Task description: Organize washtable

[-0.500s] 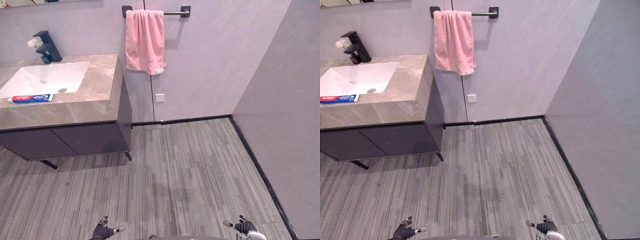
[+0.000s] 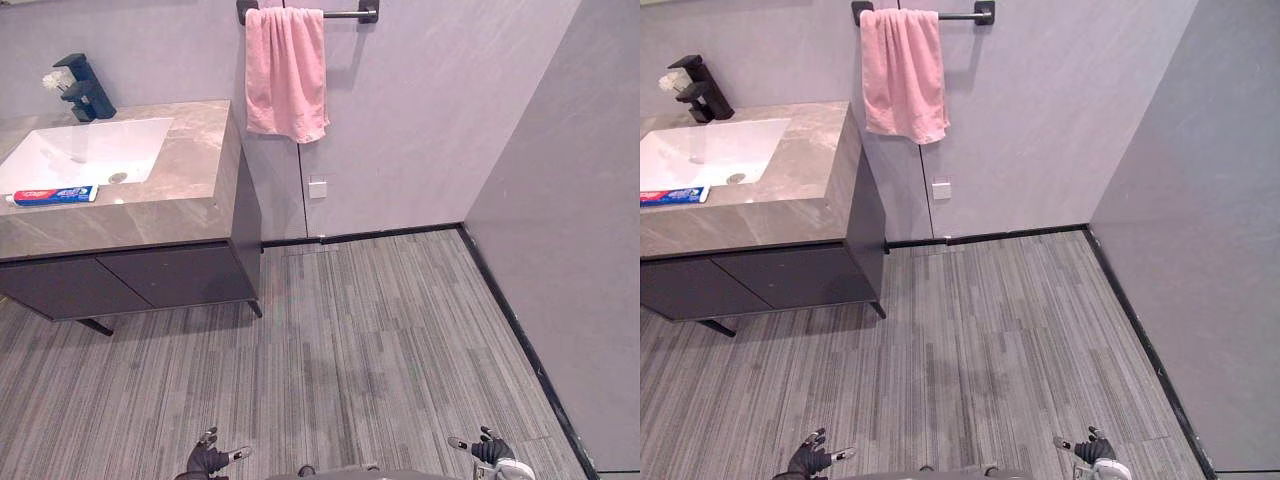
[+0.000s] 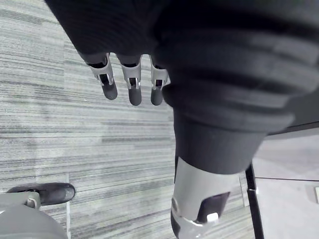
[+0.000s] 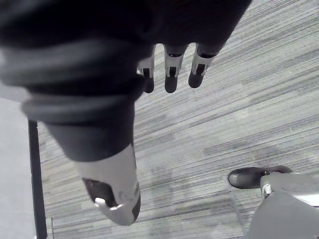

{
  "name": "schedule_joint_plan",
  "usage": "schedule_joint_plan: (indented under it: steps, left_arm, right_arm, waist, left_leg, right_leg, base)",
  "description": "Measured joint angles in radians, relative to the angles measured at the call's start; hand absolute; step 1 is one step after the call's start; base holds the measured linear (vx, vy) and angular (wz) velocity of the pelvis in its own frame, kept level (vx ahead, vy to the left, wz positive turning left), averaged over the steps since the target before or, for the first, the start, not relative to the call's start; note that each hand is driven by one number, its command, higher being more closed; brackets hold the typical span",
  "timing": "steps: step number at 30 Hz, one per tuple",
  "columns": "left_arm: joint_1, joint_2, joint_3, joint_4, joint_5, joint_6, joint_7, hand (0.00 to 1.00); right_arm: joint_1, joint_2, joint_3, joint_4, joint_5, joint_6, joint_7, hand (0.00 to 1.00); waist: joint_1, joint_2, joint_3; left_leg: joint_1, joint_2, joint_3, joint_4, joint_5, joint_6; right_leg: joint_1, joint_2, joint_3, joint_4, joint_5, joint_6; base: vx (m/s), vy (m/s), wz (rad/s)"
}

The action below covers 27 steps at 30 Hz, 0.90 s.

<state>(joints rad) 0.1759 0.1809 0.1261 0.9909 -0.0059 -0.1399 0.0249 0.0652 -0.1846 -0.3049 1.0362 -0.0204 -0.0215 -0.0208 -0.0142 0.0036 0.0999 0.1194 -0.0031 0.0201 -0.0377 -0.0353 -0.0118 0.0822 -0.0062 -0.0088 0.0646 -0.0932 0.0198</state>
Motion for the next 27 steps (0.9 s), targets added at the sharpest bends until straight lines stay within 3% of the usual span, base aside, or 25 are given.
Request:
schedule_joint_plan:
  steps: [19, 25, 27]
  left_arm:
    - [-0.003, 0.000, -0.006, 0.000, 0.018, 0.000, 0.002, 0.00]
    - [-0.002, 0.000, -0.007, -0.021, 0.018, 0.000, 0.004, 0.00]
    - [-0.002, 0.000, -0.009, -0.043, 0.018, 0.000, 0.004, 0.00]
  right_arm:
    - [-0.003, 0.000, 0.004, -0.005, -0.010, 0.000, 0.000, 0.00]
    - [-0.015, 0.000, 0.007, -0.016, -0.013, 0.000, -0.002, 0.00]
    - [-0.023, 0.000, 0.007, -0.032, -0.022, 0.001, -0.002, 0.00]
  waist:
    - [0.000, -0.006, 0.004]
    - [0.004, 0.001, 0.011]
    - [0.007, 0.005, 0.020]
  left_leg:
    - [-0.022, 0.004, 0.042, -0.002, -0.020, -0.014]
    - [-0.091, 0.012, 0.095, 0.139, -0.121, 0.012]
    - [-0.115, 0.013, 0.113, 0.199, -0.165, 0.023]
  right_leg:
    - [-0.021, 0.004, 0.032, -0.031, 0.005, 0.001]
    - [-0.065, 0.007, 0.077, 0.009, -0.014, 0.018]
    - [-0.107, 0.006, 0.096, 0.090, -0.057, 0.028]
  base:
    - [0.02, -0.011, -0.06]
    - [0.03, 0.015, -0.29]
    - [0.04, 0.041, -0.28]
